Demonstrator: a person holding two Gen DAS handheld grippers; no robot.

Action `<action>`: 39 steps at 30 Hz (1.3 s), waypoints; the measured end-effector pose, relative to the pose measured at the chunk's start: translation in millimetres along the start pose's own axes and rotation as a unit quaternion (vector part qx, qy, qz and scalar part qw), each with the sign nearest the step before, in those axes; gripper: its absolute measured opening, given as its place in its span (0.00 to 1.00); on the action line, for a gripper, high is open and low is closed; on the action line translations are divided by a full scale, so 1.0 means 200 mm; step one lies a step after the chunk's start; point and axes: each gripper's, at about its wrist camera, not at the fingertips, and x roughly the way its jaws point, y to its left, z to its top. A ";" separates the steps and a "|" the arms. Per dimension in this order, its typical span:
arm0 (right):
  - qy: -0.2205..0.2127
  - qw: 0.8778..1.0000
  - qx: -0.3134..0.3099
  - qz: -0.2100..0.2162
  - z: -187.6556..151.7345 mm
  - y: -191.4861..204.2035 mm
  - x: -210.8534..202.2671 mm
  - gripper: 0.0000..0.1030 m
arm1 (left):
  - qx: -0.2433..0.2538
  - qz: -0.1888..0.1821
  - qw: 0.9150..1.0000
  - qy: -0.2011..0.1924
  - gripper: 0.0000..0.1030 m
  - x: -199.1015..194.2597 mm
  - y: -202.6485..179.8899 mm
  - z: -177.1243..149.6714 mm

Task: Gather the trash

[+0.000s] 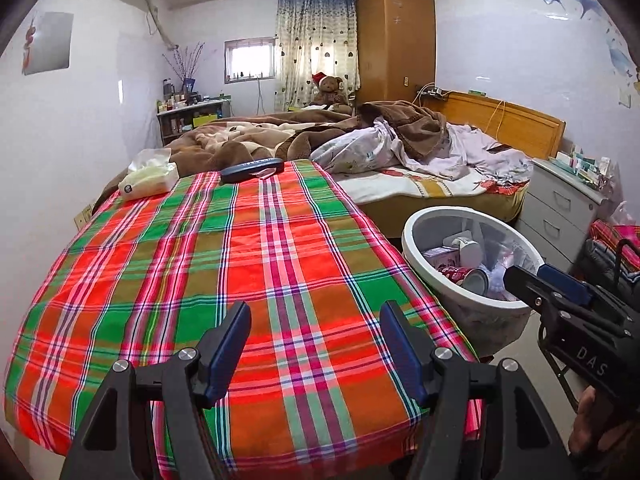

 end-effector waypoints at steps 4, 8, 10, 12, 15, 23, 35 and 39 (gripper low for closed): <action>-0.004 1.000 -0.003 -0.009 -0.01 0.02 -0.02 0.57 | 0.006 0.006 1.000 -0.010 0.65 -0.02 -0.01 0.00; -0.007 1.000 -0.005 -0.010 -0.02 0.04 -0.04 0.57 | 0.010 0.009 1.000 -0.013 0.65 -0.04 -0.03 0.00; -0.009 1.000 -0.007 -0.013 -0.02 0.04 -0.04 0.57 | 0.009 0.009 1.000 -0.016 0.65 -0.05 -0.03 0.00; -0.007 1.000 -0.005 -0.013 -0.02 0.05 -0.04 0.57 | 0.009 0.011 1.000 -0.018 0.65 -0.06 -0.03 0.00; -0.008 1.000 -0.006 -0.012 -0.03 0.05 -0.05 0.57 | 0.009 0.011 1.000 -0.020 0.65 -0.07 -0.03 0.00; -0.012 1.000 -0.004 -0.013 -0.02 0.05 -0.06 0.57 | 0.009 0.011 1.000 -0.022 0.65 -0.08 -0.03 0.01; -0.014 1.000 -0.005 -0.014 -0.02 0.06 -0.08 0.57 | 0.008 0.013 1.000 -0.024 0.65 -0.10 -0.01 0.01; -0.014 1.000 -0.005 -0.014 -0.01 0.06 -0.08 0.57 | 0.008 0.013 1.000 -0.025 0.65 -0.11 -0.02 0.01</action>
